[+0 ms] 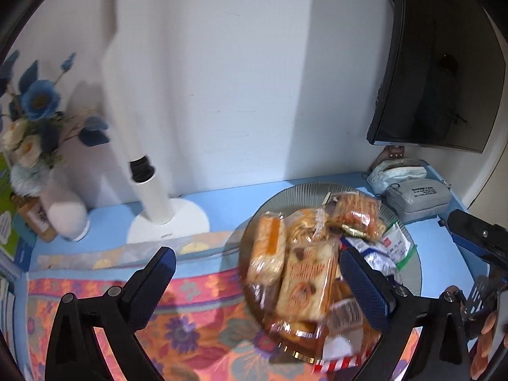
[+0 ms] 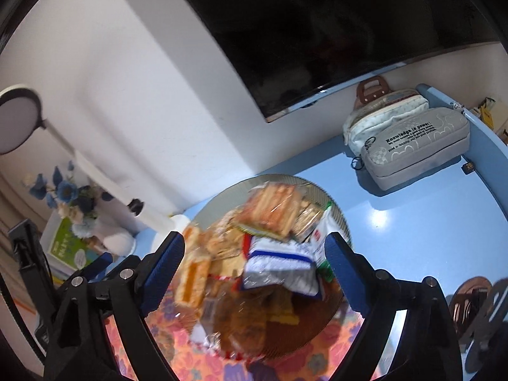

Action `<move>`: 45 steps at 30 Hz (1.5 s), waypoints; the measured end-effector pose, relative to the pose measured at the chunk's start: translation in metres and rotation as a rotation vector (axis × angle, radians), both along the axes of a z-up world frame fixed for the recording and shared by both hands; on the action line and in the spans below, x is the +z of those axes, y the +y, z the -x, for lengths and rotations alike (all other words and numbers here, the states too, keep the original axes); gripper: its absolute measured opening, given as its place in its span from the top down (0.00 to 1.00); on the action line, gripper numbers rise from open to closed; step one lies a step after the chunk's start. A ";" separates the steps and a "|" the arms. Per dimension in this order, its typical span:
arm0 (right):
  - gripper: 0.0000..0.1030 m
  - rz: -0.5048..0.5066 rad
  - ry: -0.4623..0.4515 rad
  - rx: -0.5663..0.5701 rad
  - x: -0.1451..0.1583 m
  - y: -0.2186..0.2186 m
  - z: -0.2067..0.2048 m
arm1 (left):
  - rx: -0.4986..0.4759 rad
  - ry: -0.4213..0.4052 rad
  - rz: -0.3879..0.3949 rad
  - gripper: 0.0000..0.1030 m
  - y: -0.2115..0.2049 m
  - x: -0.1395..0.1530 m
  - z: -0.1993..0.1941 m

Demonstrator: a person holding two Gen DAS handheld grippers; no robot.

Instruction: Organize snacks

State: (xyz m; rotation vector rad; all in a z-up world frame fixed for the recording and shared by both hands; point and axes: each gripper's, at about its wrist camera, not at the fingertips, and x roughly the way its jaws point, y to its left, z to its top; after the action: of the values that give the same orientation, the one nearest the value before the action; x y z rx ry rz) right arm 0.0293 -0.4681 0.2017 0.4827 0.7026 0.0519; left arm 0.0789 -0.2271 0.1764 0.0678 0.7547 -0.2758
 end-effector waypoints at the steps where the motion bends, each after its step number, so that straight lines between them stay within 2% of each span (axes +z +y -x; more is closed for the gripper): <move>1: 0.11 0.001 -0.005 0.005 0.001 0.004 0.004 | 0.007 -0.012 -0.006 0.00 0.004 0.002 0.008; 4: 0.08 0.020 -0.022 0.034 0.000 0.021 0.020 | 0.041 -0.046 -0.049 0.00 0.008 -0.001 0.031; 6: 0.05 0.074 -0.027 0.055 -0.006 0.035 0.031 | 0.049 -0.047 -0.056 0.00 0.010 -0.009 0.044; 11: 0.00 0.309 -0.083 0.120 -0.036 0.067 0.059 | 0.102 -0.041 -0.057 0.00 0.011 -0.054 0.071; 13: 0.00 0.370 -0.111 0.120 -0.056 0.071 0.070 | 0.152 -0.034 -0.039 0.00 0.011 -0.078 0.080; 17: 0.00 0.379 -0.120 0.088 -0.082 0.061 0.076 | 0.241 -0.056 0.002 0.00 0.011 -0.114 0.095; 20: 0.00 0.368 -0.119 0.091 -0.094 0.054 0.077 | 0.258 -0.049 0.014 0.00 0.007 -0.131 0.095; 23: 0.00 0.402 -0.099 0.081 -0.100 0.052 0.076 | 0.259 -0.024 -0.002 0.00 0.004 -0.138 0.088; 26: 0.00 0.443 -0.093 0.090 -0.102 0.054 0.074 | 0.262 -0.053 -0.026 0.00 0.003 -0.135 0.085; 33: 0.00 0.555 -0.180 0.158 -0.107 0.075 0.073 | 0.273 -0.132 -0.031 0.00 0.008 -0.138 0.086; 38: 0.00 0.542 -0.173 0.191 -0.112 0.082 0.067 | 0.248 -0.130 -0.018 0.00 0.007 -0.139 0.086; 43: 0.00 0.542 -0.190 0.184 -0.114 0.083 0.069 | 0.197 -0.120 0.042 0.00 0.008 -0.137 0.089; 45: 0.00 0.524 -0.195 0.176 -0.116 0.082 0.069 | 0.201 -0.134 0.038 0.00 0.006 -0.136 0.091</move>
State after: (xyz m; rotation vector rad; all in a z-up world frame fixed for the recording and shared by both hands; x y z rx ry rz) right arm -0.0401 -0.3860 0.0859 -0.0869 0.5374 0.0763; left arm -0.0124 -0.2208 0.0406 -0.0251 0.6175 -0.0923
